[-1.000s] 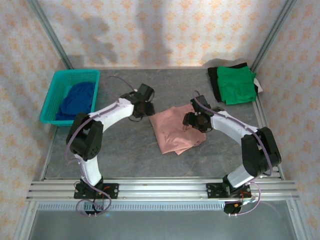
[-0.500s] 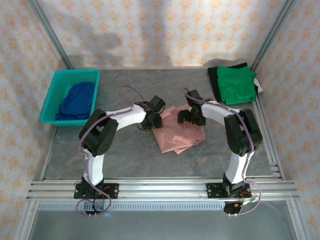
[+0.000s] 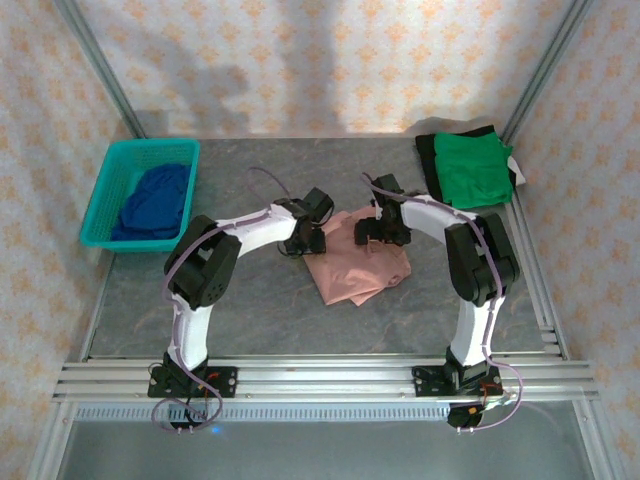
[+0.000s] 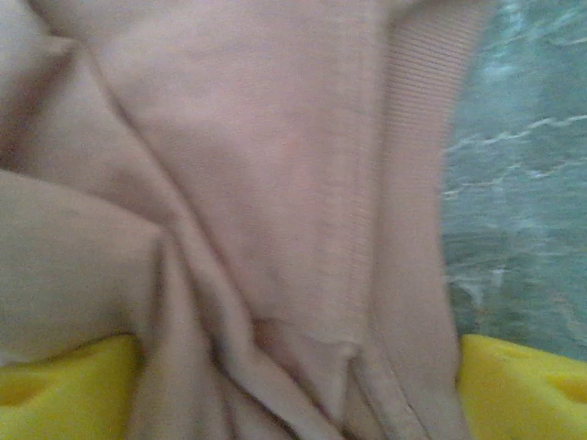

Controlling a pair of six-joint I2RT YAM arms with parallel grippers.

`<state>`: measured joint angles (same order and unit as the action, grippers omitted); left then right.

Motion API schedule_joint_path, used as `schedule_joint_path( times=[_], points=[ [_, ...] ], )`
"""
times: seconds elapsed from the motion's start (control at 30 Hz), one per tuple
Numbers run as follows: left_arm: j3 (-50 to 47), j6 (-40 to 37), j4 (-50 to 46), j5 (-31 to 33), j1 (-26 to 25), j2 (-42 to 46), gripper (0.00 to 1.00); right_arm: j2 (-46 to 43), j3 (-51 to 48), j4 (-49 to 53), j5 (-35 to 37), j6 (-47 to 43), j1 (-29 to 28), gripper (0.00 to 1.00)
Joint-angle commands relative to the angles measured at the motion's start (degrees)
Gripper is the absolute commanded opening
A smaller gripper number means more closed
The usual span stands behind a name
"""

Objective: Fold and stack the t-shirts

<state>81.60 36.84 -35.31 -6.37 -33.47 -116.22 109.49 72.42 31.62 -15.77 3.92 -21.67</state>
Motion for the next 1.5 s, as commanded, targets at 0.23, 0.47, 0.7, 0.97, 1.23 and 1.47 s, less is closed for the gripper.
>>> schedule_joint_path(
  times=[0.23, 0.47, 0.7, 0.97, 1.23, 1.47],
  points=[
    [13.9, -5.9, -8.2, 2.8, 4.3, -2.8, 0.53, -1.8, -5.3, 2.2, -7.2, 7.7, 0.4, 0.39],
    [18.1, -9.0, -11.5, 4.4, 8.3, 3.2, 0.54, -6.2, -4.0, 2.3, -7.5, 9.8, 2.8, 0.09],
    [10.8, -9.2, -10.0, 4.6, 13.0, 12.2, 0.54, -10.3, 1.5, 6.8, -4.0, 5.6, 5.4, 0.00],
    [4.9, -9.0, -8.0, 4.1, 15.2, 15.5, 0.55, -8.6, 5.3, 8.8, -5.4, 3.6, 8.1, 0.00],
    [3.4, -9.2, -7.4, 3.1, 15.3, 14.8, 0.55, -1.9, 10.6, 16.1, 1.3, 2.3, 8.7, 0.46],
    [2.7, -9.3, -7.3, 3.2, 15.4, 14.5, 0.55, -4.2, 10.5, 12.0, -4.1, 2.6, 10.6, 0.83]
  ],
)
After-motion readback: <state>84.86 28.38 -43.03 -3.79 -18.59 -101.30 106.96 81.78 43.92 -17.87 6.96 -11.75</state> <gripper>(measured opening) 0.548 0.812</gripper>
